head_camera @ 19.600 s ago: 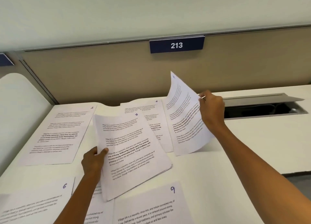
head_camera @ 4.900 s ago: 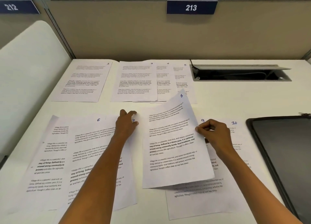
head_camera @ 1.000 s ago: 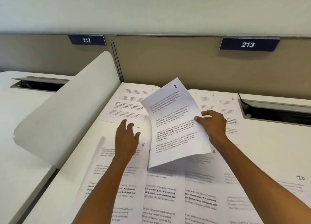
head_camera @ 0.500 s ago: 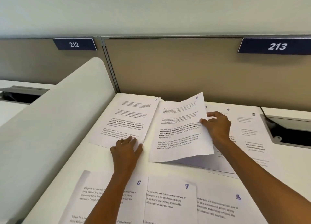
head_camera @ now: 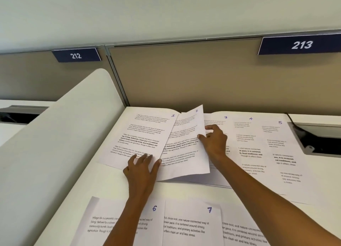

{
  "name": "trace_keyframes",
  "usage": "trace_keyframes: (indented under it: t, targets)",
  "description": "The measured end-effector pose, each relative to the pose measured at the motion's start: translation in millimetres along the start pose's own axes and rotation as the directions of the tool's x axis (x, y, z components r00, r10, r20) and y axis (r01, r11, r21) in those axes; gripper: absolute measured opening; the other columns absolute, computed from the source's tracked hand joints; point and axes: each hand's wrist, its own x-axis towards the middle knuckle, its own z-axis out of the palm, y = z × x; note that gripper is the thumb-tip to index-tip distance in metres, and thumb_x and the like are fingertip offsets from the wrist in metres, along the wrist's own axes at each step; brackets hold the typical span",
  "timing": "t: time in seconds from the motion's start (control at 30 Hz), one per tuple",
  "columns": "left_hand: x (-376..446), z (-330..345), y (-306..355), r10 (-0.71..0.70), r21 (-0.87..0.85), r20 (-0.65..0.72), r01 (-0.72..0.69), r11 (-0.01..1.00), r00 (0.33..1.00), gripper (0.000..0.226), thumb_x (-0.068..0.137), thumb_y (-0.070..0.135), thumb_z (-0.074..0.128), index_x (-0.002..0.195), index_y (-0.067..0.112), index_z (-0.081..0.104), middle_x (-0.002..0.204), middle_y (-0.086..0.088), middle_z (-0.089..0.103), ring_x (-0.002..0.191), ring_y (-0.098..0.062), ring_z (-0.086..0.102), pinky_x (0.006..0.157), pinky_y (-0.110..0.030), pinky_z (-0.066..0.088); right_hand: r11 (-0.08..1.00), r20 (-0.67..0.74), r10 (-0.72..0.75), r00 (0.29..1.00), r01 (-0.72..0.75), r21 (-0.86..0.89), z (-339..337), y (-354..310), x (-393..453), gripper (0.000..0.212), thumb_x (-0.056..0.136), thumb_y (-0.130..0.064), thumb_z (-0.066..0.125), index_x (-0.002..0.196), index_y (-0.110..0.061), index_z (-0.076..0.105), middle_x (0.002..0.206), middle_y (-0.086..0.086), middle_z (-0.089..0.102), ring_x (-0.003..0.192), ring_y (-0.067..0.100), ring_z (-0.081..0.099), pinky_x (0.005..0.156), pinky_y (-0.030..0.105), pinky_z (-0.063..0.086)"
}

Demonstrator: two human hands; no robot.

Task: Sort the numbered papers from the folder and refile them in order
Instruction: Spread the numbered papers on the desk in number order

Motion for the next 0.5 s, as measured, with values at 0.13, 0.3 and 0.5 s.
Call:
trace_keyframes:
  t: [0.13,0.3,0.5]
  targets:
    - [0.7,-0.2,1.7,0.015,0.026,0.095,-0.018,0.999,0.995,0.077,0.074,0.077,0.029,0.126,0.028,0.057,0.141,0.005,0.043,0.138,-0.018,0.020,0.106,-0.041,0.016,0.999,-0.012,-0.021,1.000,0.020,-0.044,20.5,3.2,0.9,0.039,0.088,-0.010,0.065,0.123,-0.013,0.049,0.115,0.017,0.062,0.105,0.030,0.058,0.084,0.034,0.047]
    - [-2.2,4.2,3.5,0.068,-0.002,0.091,-0.068,0.998,0.994,0.113,0.050,0.096,0.010,0.127,0.027,0.055,0.140,0.002,0.040,0.139,-0.020,0.021,0.112,-0.049,0.008,0.926,-0.020,-0.099,0.995,0.084,-0.369,32.8,18.9,-0.5,0.047,0.089,-0.017,0.062,0.132,-0.015,0.041,0.125,0.009,0.058,0.115,0.028,0.050,0.091,0.038,0.042]
    - [0.2,12.0,0.1,0.080,0.008,0.052,-0.080,0.997,0.995,0.092,0.065,0.085,0.030,0.121,0.019,0.062,0.133,-0.014,0.045,0.125,-0.033,0.042,0.107,-0.053,0.029,0.795,0.009,-0.185,0.983,0.155,-0.586,39.6,22.6,0.5,0.045,0.094,-0.036,0.054,0.134,-0.020,0.040,0.124,0.004,0.058,0.118,0.025,0.041,0.094,0.040,0.028]
